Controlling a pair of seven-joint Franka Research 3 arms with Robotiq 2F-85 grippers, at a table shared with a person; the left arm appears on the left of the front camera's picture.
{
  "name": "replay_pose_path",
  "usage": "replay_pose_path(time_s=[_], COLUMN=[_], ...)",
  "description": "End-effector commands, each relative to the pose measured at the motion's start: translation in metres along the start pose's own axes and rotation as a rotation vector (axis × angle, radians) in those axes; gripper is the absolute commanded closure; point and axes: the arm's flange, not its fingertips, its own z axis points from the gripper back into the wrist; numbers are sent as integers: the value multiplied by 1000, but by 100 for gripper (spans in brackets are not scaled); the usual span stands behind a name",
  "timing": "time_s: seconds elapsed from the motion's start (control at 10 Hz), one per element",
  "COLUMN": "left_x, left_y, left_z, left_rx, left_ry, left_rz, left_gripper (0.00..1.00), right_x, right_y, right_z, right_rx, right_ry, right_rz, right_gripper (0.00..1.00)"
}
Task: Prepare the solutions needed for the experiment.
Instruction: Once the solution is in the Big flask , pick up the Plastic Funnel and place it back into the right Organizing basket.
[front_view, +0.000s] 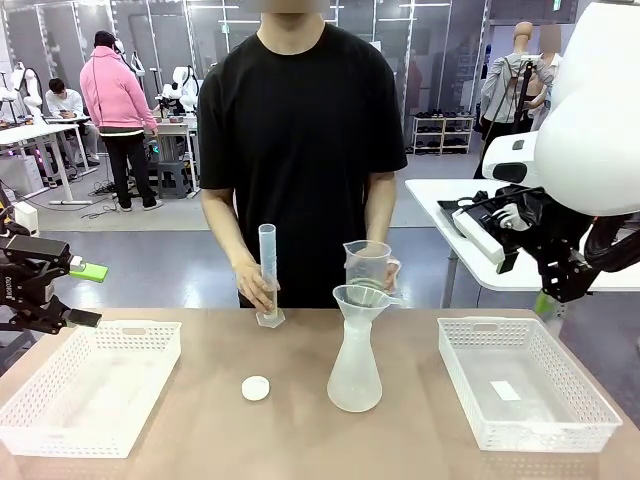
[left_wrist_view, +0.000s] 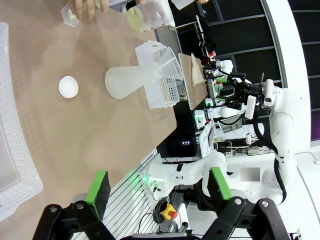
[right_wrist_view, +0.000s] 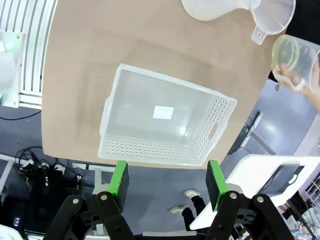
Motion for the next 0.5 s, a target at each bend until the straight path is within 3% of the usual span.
replay_pose_path(time_s=[0.0, 0.3, 0.4], left_x=[2, 2, 2], left_y=[-3, -3, -3], left_z=[-2, -2, -2], left_rx=[-24, -24, -24], left_ry=[-7, -7, -7], left_rz=[3, 3, 3], left_gripper=[0, 0, 0], right_x=[-2, -1, -21], right_y=[0, 0, 5], right_z=[-5, -2, -4], right_rx=[15, 5, 58], right_ry=[-13, -7, -134], right_rz=[-5, 0, -182], right_gripper=[22, 22, 22])
